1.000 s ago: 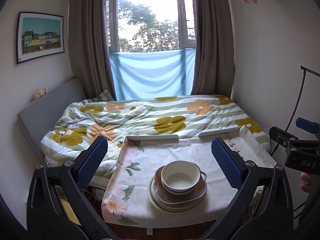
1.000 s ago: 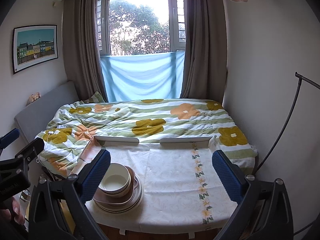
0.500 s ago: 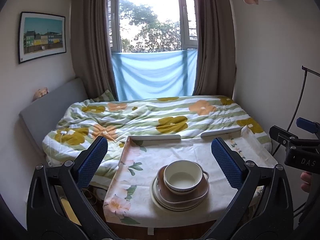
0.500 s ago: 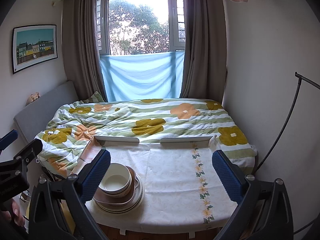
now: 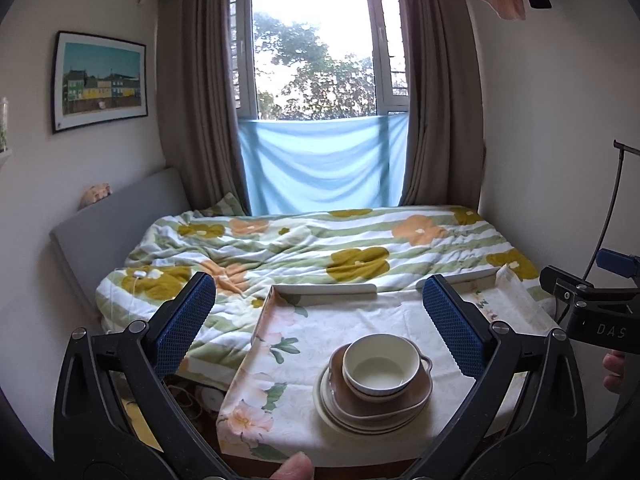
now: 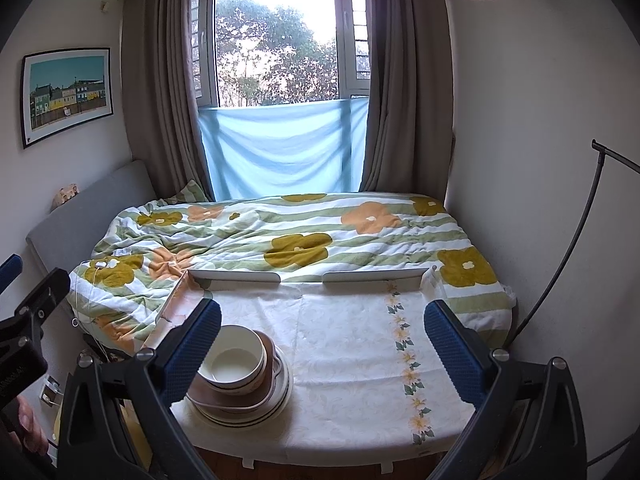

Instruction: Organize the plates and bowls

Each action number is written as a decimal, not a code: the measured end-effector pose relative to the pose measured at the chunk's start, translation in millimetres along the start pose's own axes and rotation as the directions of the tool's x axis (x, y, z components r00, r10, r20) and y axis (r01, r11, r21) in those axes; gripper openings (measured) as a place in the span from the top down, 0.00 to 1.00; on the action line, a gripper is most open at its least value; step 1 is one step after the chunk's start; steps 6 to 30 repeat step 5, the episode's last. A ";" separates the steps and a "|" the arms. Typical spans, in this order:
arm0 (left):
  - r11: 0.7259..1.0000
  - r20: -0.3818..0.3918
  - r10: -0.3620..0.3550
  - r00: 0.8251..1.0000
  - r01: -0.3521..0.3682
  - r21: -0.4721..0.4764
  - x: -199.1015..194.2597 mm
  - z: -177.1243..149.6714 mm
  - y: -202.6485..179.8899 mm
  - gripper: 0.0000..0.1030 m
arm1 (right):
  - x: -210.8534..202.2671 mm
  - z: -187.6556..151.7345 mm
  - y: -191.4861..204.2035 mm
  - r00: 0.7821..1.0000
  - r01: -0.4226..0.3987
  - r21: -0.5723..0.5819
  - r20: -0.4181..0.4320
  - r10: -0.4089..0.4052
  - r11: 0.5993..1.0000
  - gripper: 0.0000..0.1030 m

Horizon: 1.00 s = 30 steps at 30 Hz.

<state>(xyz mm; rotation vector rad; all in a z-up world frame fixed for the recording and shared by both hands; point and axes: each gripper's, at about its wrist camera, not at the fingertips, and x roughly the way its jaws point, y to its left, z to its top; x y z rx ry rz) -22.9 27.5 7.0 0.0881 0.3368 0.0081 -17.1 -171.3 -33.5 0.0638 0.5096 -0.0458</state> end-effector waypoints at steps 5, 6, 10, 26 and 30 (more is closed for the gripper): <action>1.000 -0.006 0.000 1.000 0.000 0.006 5.0 -0.8 2.3 0.00 | 6.2 -1.1 3.5 1.000 0.008 0.008 -0.017 -0.008 1.000 0.02; 1.000 -0.006 0.000 1.000 0.000 0.006 5.0 -0.8 2.3 0.00 | 6.2 -1.1 3.5 1.000 0.008 0.008 -0.017 -0.008 1.000 0.02; 1.000 -0.006 0.000 1.000 0.000 0.006 5.0 -0.8 2.3 0.00 | 6.2 -1.1 3.5 1.000 0.008 0.008 -0.017 -0.008 1.000 0.02; 1.000 -0.006 0.000 1.000 0.000 0.006 5.0 -0.8 2.3 0.00 | 6.2 -1.1 3.5 1.000 0.008 0.008 -0.017 -0.008 1.000 0.02; 1.000 -0.006 0.000 1.000 0.000 0.006 5.0 -0.8 2.3 0.00 | 6.2 -1.1 3.5 1.000 0.008 0.008 -0.017 -0.008 1.000 0.02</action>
